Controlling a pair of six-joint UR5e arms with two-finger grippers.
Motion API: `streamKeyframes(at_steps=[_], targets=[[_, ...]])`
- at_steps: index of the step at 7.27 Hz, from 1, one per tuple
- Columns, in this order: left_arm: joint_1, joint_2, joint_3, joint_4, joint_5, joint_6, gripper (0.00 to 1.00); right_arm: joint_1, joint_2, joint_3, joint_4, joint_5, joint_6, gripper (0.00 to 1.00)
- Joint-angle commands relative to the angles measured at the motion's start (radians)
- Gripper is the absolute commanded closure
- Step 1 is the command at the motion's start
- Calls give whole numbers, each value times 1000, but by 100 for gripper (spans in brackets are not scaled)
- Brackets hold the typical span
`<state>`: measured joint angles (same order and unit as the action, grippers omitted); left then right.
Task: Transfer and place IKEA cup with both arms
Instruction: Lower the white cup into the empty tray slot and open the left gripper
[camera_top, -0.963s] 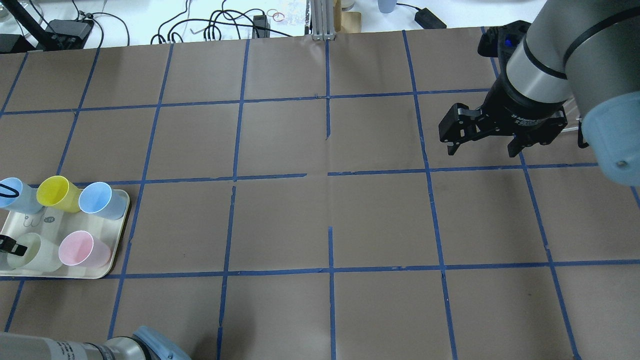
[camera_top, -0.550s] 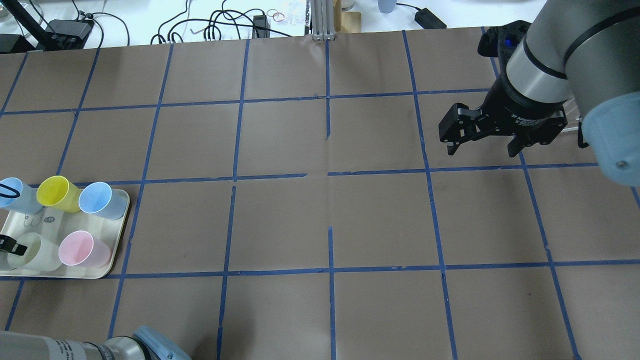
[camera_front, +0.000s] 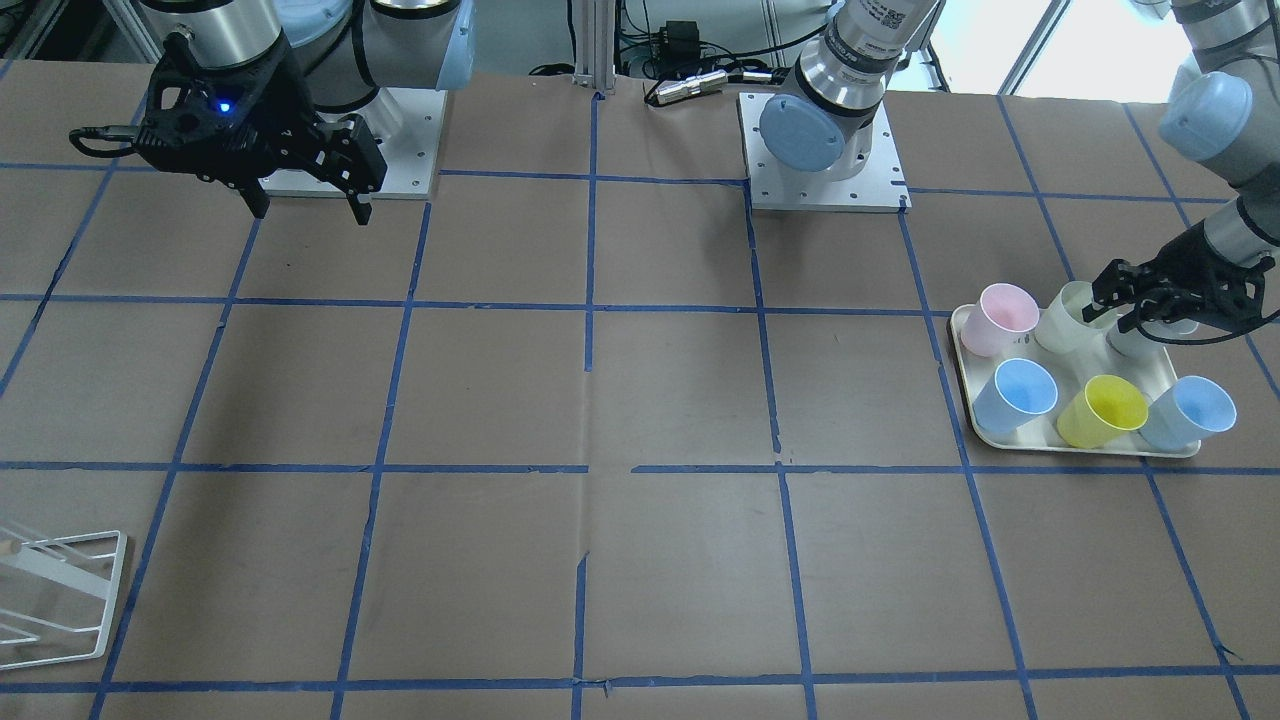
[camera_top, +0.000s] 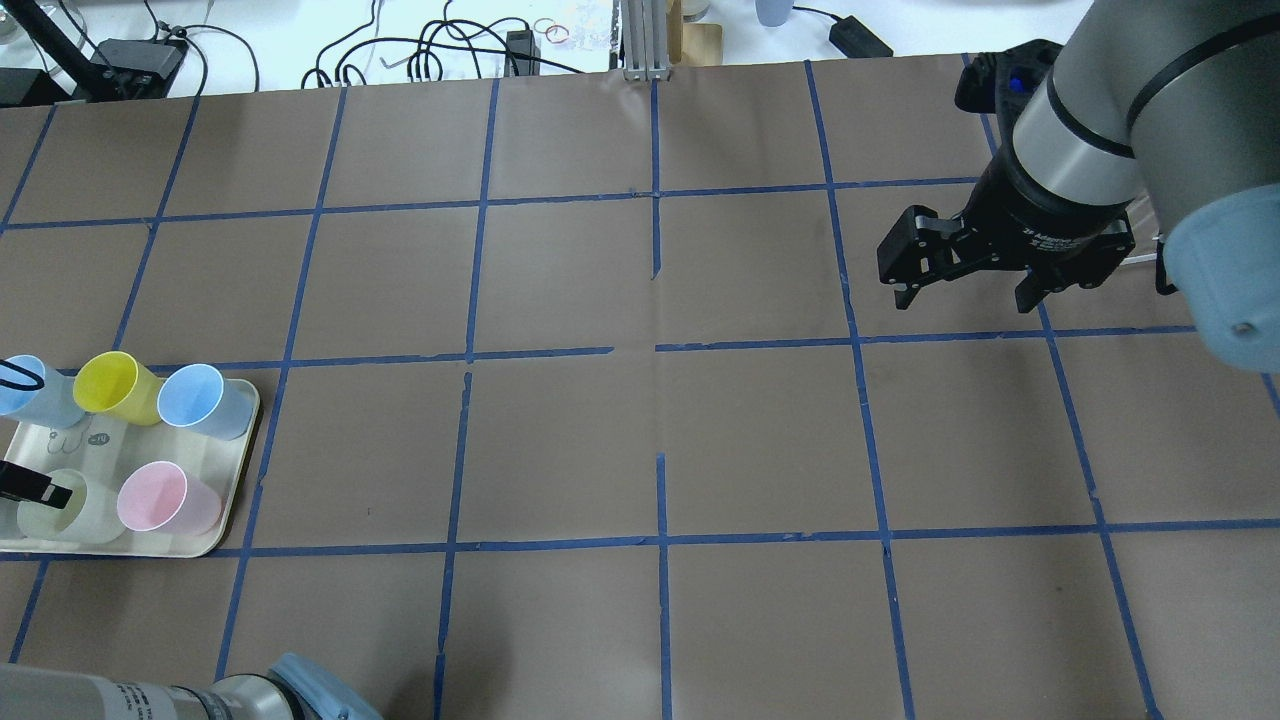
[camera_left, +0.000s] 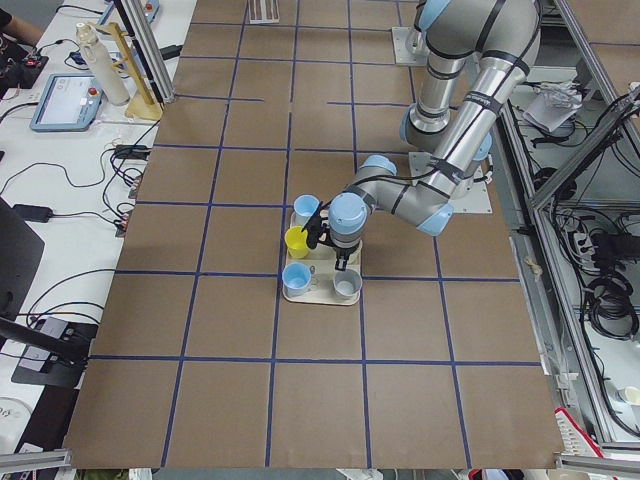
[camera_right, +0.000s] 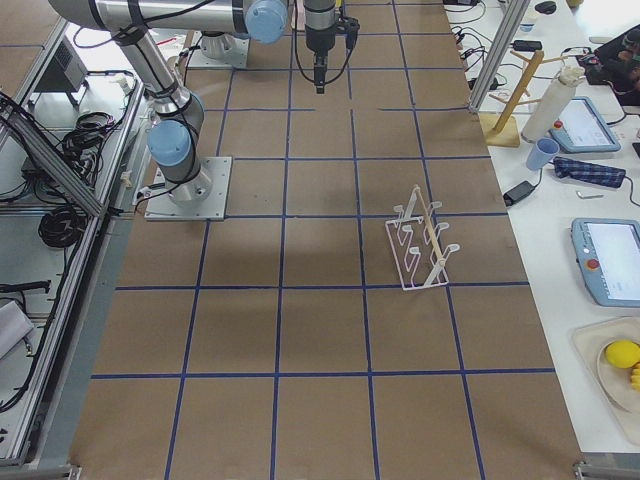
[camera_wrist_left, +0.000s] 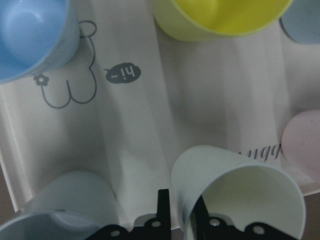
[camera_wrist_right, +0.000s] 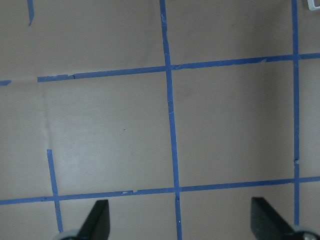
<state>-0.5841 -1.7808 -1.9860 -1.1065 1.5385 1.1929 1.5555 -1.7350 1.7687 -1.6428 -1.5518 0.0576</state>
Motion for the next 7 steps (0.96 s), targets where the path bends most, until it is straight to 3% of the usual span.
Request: streamKeyframes(at_steps=[1,4,6,7], targets=[[-29,32,15,-50,-1,-3,7,0,0,0,0,1,2,0],[-94,133,21,-122,0,-73,7,0,0,2,3,-1,4,0],[-228,245,35,-176,12,-193,7,0,0,2,1,6,8,0],[-305,283,91,-252,14,-269,7,0,0,2,3,-2,2,0]])
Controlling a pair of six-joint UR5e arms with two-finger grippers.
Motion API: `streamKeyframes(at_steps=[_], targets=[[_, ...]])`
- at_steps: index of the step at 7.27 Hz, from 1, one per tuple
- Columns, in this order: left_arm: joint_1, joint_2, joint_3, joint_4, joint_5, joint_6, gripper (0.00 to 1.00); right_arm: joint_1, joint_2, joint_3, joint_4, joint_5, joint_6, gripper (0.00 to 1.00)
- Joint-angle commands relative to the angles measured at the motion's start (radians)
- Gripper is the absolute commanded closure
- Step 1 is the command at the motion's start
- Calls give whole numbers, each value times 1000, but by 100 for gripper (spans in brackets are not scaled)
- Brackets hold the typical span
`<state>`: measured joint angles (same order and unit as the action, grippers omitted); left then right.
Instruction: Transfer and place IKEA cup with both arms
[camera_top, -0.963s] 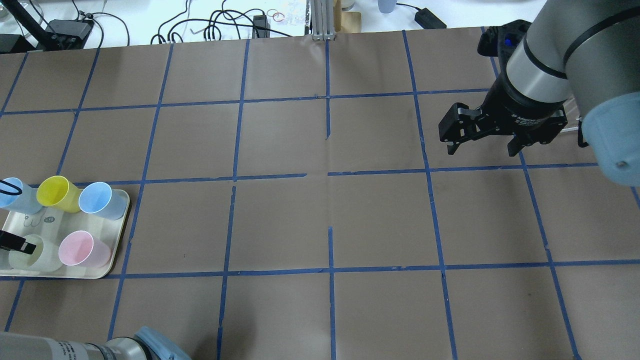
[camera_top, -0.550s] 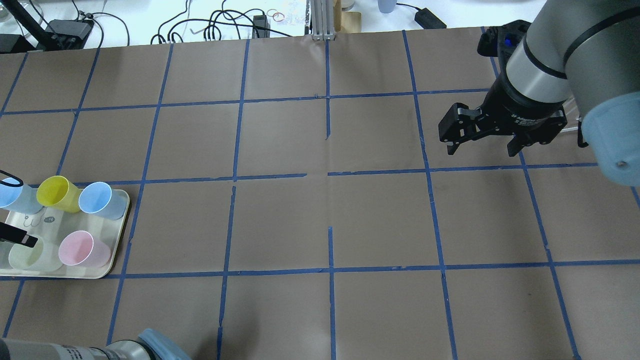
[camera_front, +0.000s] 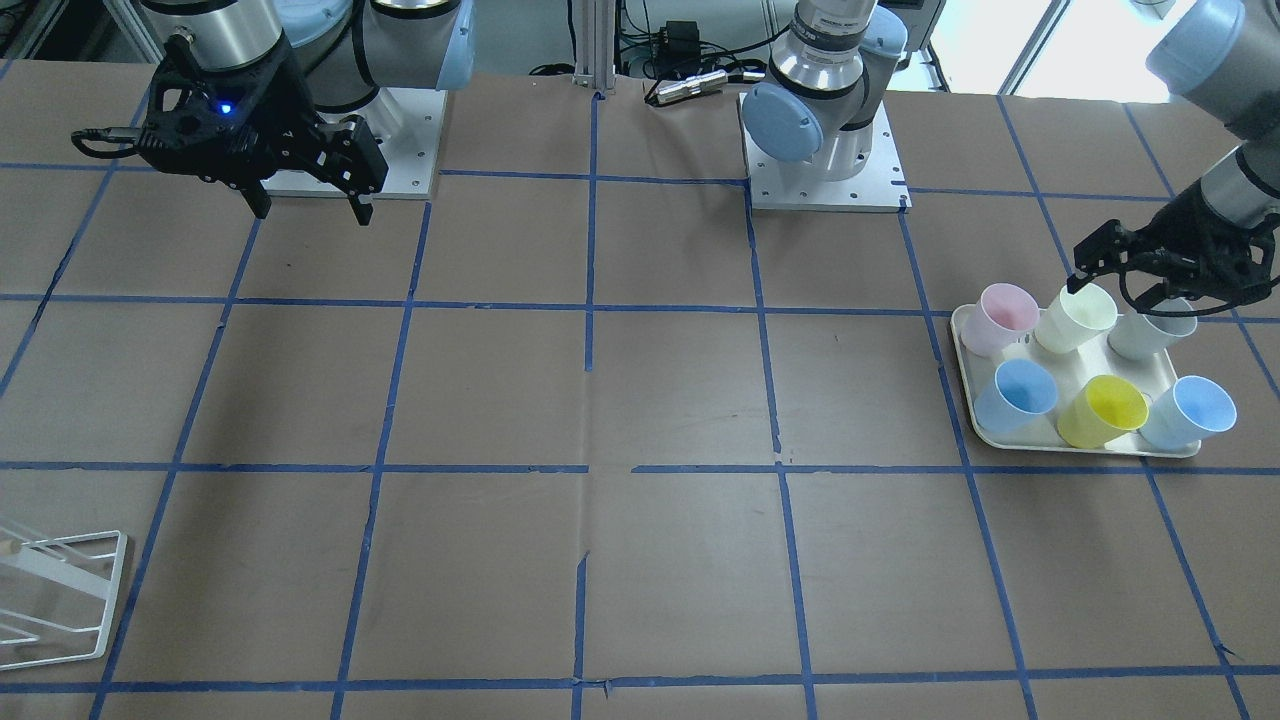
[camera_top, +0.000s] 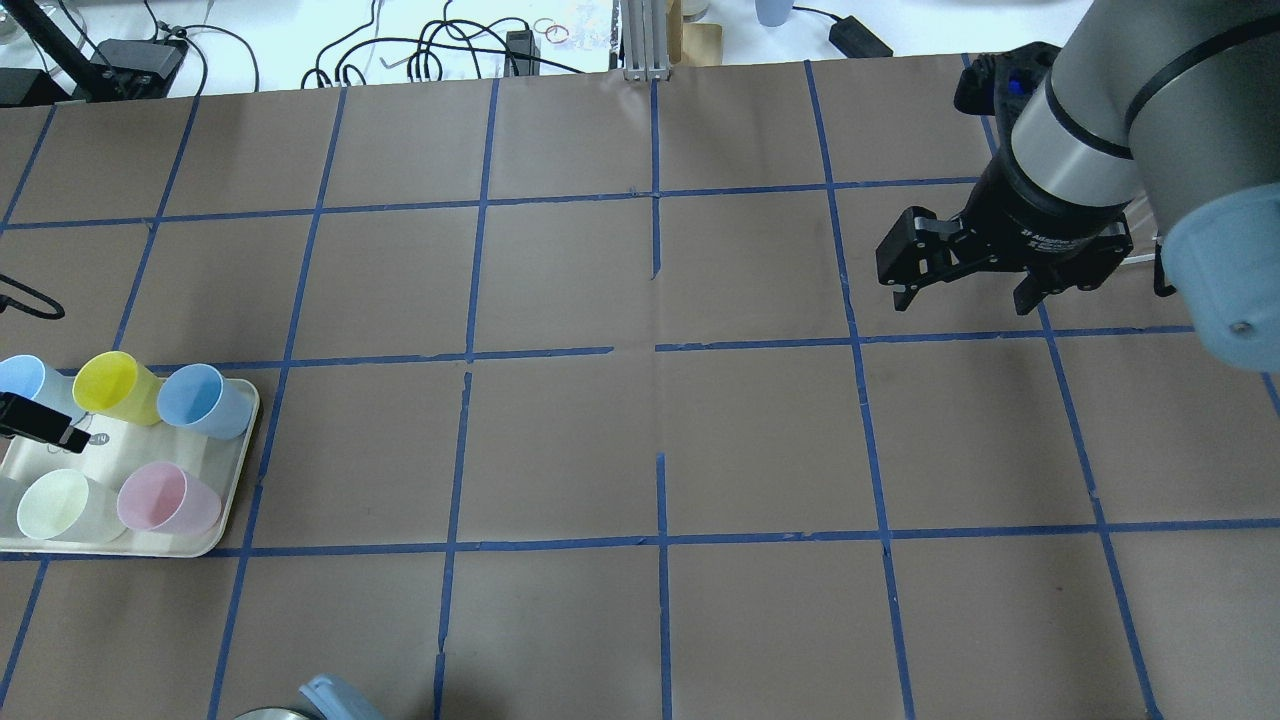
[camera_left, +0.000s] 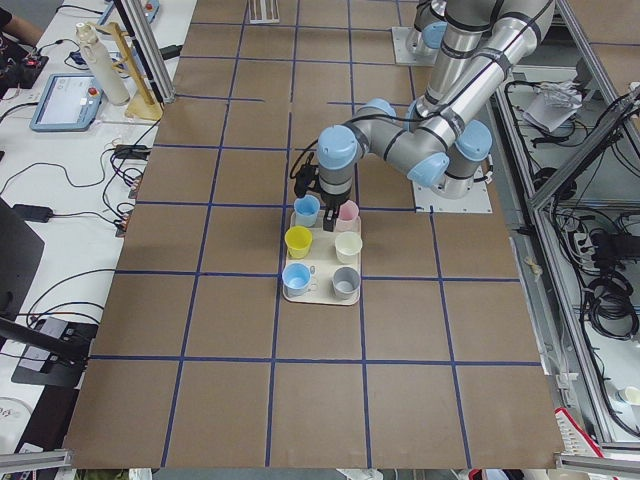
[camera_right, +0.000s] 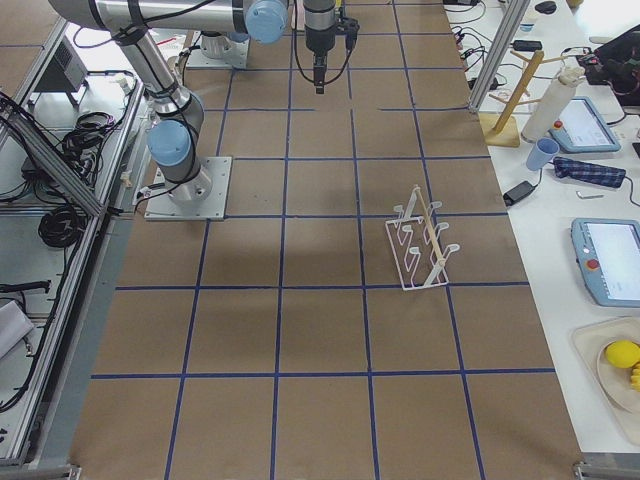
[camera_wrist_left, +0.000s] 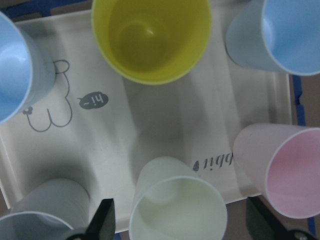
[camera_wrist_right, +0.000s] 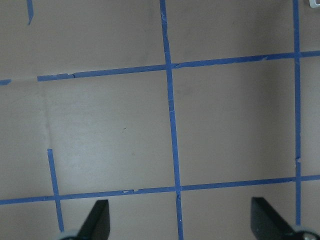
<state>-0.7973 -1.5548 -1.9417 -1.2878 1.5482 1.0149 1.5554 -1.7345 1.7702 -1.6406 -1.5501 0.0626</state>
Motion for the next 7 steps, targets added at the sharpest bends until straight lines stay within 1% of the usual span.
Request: streamKeyframes(at_steps=[1,2,3,4,6,7], targets=[[-174,76,151,-200,6,-236,6,0,0,0,2,-1,0,0],[-277,85,250,-302,16,-360,1,0,1,0,-1,2,-1,0],[-375,67,329,-359,80,-437,1,0,0,0,2,-5,-3,0],[-460,58,349,-369,73,-643,0,0,1,0,-2,1,-4,0],[-674,58,345,-372,66,-1005,0,0,0,0,2,-5,-4,0],[-769,64,334,-372,64,-1092,0,0,1,0,-1,-5,-6,0]])
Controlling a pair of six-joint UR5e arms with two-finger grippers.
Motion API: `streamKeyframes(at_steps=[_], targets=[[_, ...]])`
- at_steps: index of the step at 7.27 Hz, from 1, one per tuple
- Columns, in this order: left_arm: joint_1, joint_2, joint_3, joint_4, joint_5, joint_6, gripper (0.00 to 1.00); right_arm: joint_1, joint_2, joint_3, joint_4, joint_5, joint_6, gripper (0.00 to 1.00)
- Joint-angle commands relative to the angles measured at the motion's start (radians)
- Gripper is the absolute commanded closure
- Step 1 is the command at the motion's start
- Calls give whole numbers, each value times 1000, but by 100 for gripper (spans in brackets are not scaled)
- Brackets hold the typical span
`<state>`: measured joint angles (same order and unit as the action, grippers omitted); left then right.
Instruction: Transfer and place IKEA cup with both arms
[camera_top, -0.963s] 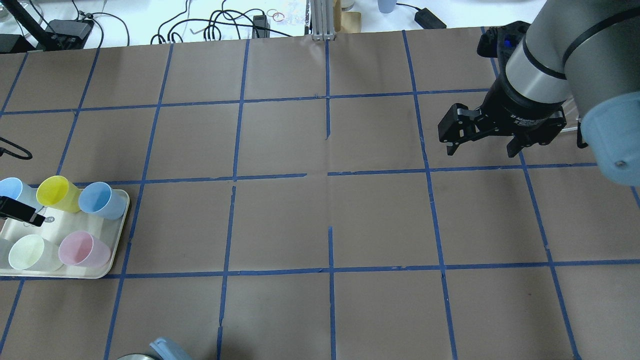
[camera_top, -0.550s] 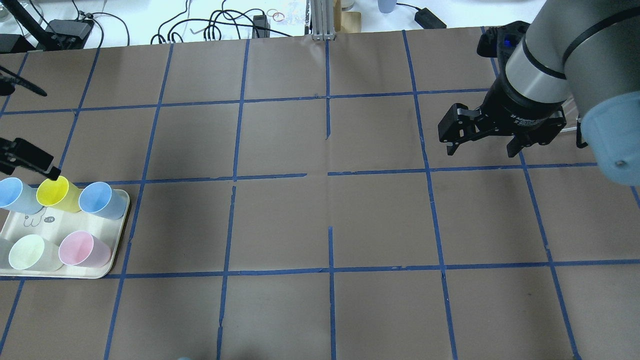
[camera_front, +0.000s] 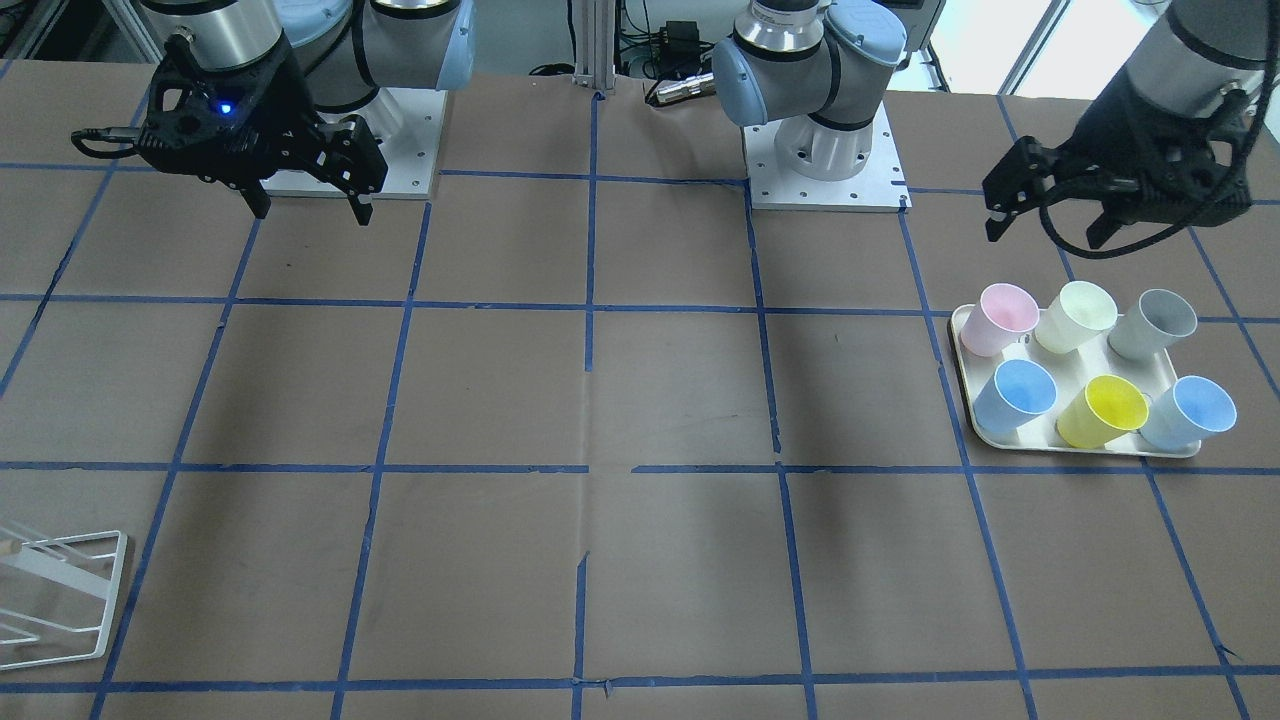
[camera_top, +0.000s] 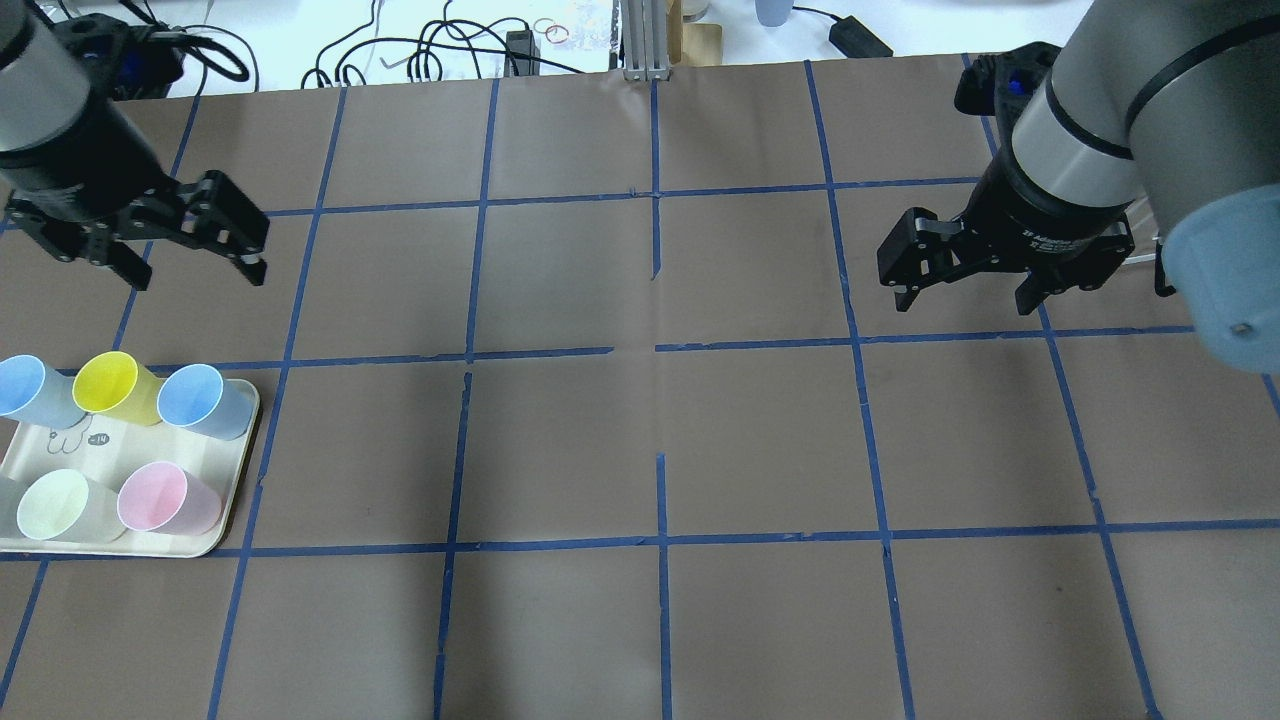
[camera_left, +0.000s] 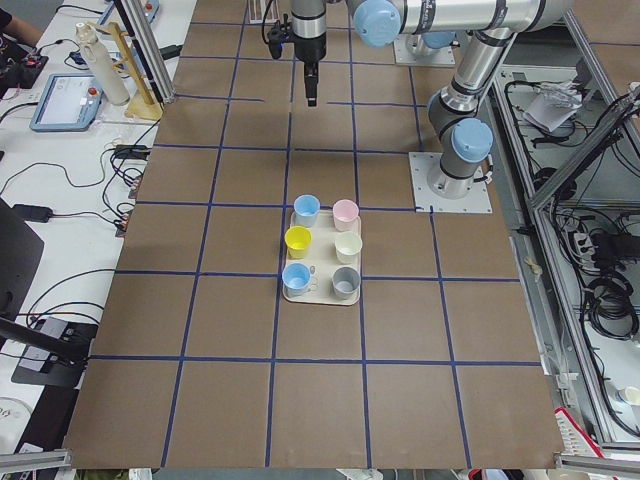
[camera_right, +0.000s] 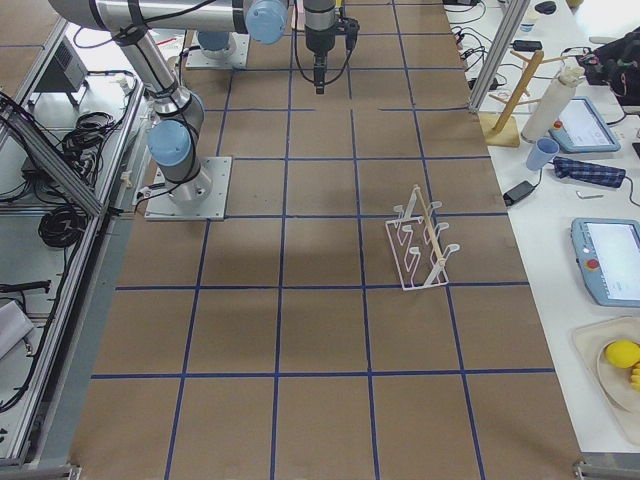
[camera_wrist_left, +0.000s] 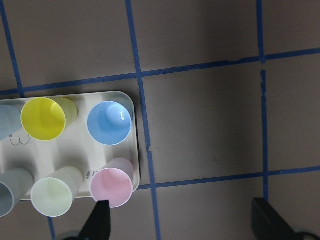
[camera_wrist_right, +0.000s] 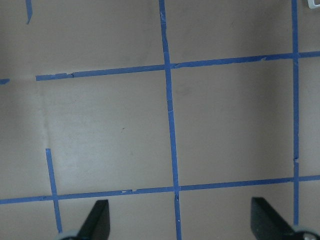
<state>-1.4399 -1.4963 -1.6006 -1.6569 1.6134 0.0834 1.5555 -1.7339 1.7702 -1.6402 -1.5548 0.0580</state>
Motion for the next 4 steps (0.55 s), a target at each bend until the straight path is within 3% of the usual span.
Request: streamKeyframes(at_steps=[1,4], targets=[[-160,16,-10,-3,0,-162,0,-2,-1,0,3,-2,0,0],[-157,24,-16,6,-16,-149,0,-2,-1,0,0,-1,0,0]])
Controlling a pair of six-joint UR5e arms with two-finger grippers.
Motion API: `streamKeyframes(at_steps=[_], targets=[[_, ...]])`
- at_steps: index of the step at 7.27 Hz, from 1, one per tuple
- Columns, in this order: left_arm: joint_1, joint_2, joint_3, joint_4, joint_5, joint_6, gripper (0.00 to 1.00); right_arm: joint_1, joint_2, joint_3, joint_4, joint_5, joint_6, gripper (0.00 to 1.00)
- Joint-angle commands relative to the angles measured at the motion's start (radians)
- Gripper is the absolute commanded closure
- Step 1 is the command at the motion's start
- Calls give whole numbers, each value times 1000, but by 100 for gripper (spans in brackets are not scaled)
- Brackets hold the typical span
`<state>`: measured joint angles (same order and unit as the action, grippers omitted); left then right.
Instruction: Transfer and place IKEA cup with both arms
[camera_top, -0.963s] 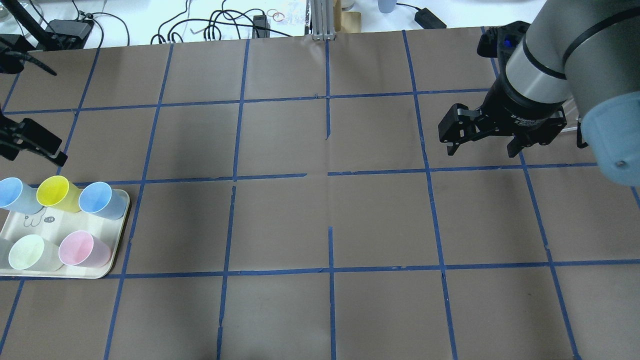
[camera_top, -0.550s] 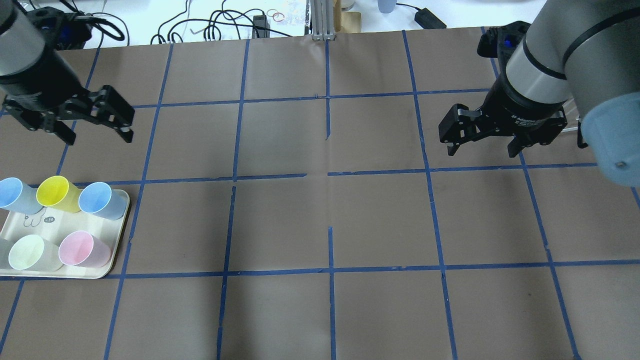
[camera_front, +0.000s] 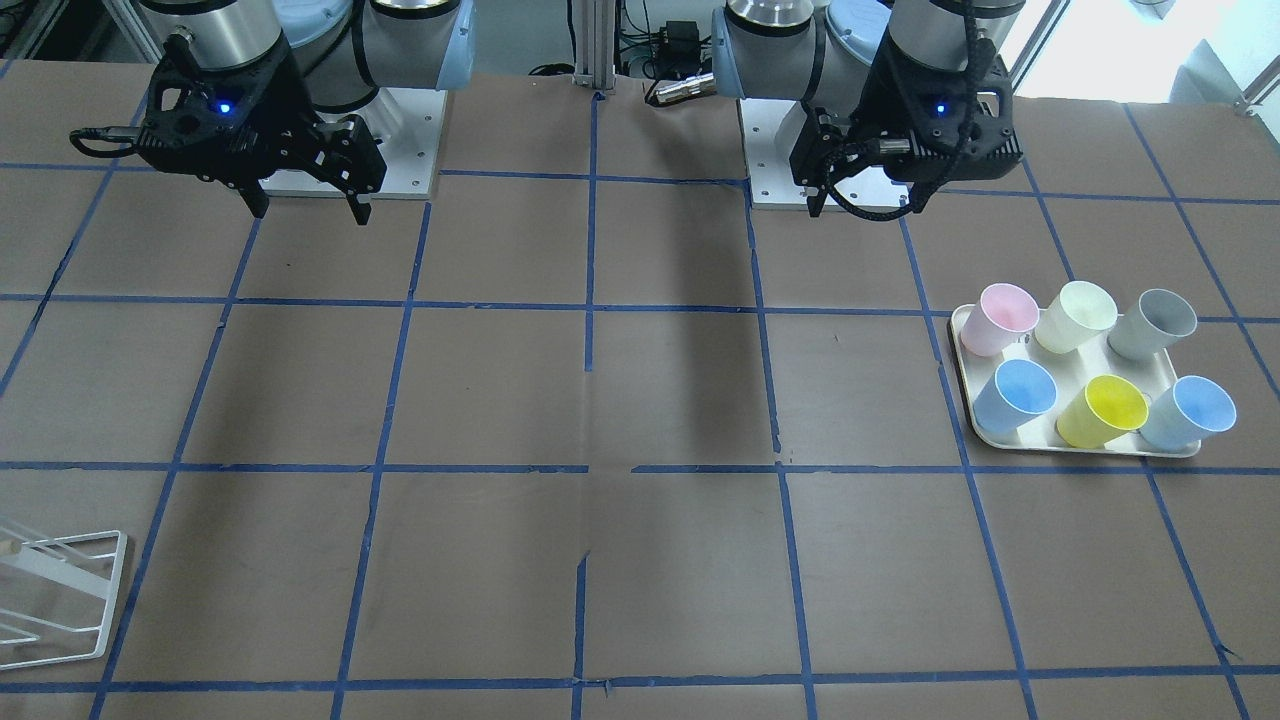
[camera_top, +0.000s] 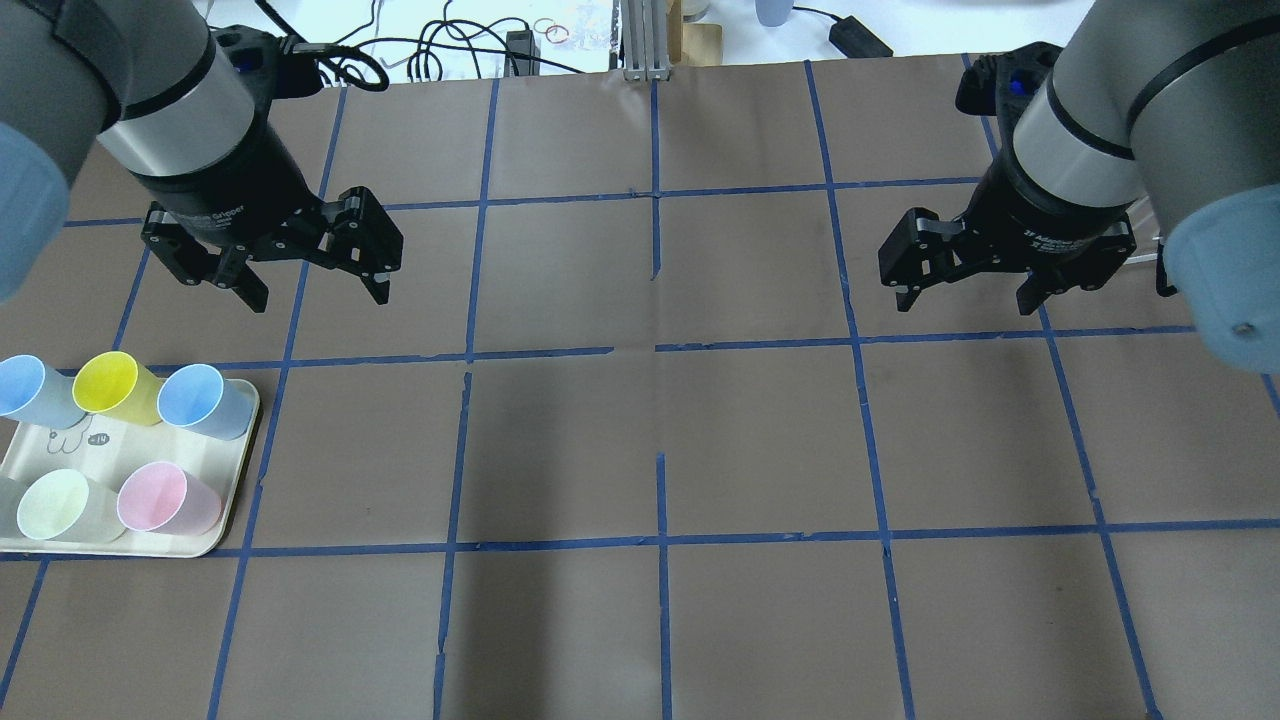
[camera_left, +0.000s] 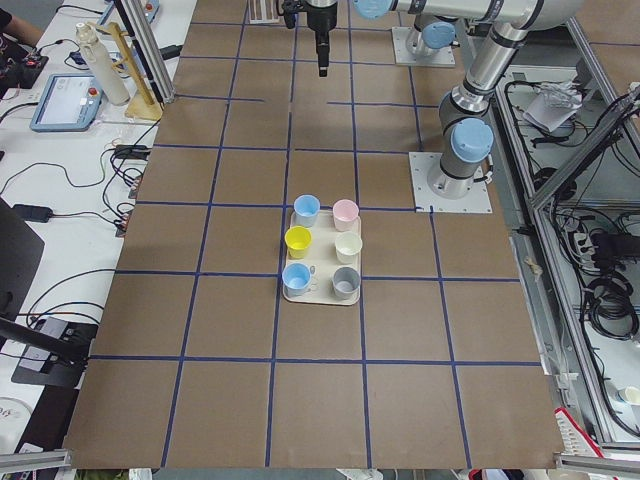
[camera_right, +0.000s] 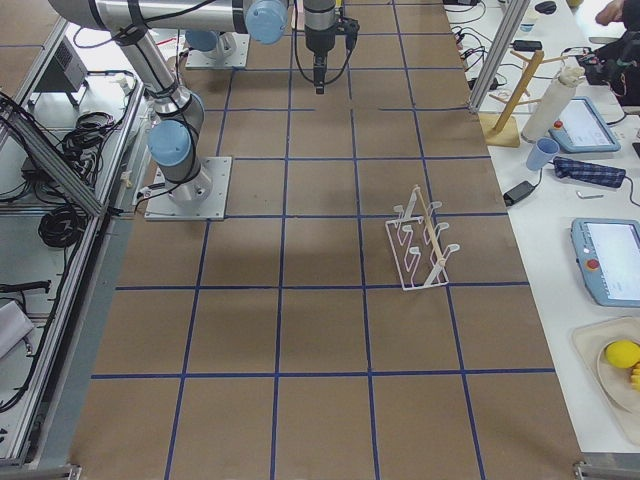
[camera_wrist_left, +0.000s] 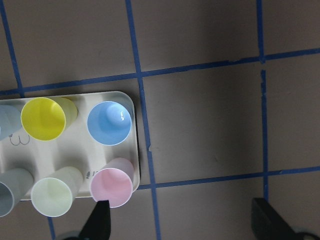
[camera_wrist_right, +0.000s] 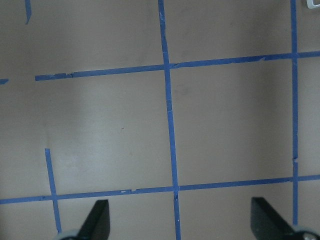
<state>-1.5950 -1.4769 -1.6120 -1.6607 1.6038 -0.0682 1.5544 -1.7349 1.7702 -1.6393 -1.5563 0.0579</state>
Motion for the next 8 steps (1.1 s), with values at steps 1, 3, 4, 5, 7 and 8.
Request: streamKeyframes(at_steps=[1,3,4,5,7,8], targets=[[4,-11,7,57,-5,2,0,0,0,-2,1,1,0,0],[51,21,-11,71,2,37,0,0,0,-2,13,-1,0,0],[94,26,-22,73,-7,77,0,1,-2,-2,15,2,0,0],[101,52,-23,64,-11,70,0,1,-3,-2,13,10,5,0],[98,76,-7,71,8,64,0,1,-3,-2,15,15,5,0],[99,52,3,68,4,65,0,1,-3,-2,16,15,5,0]])
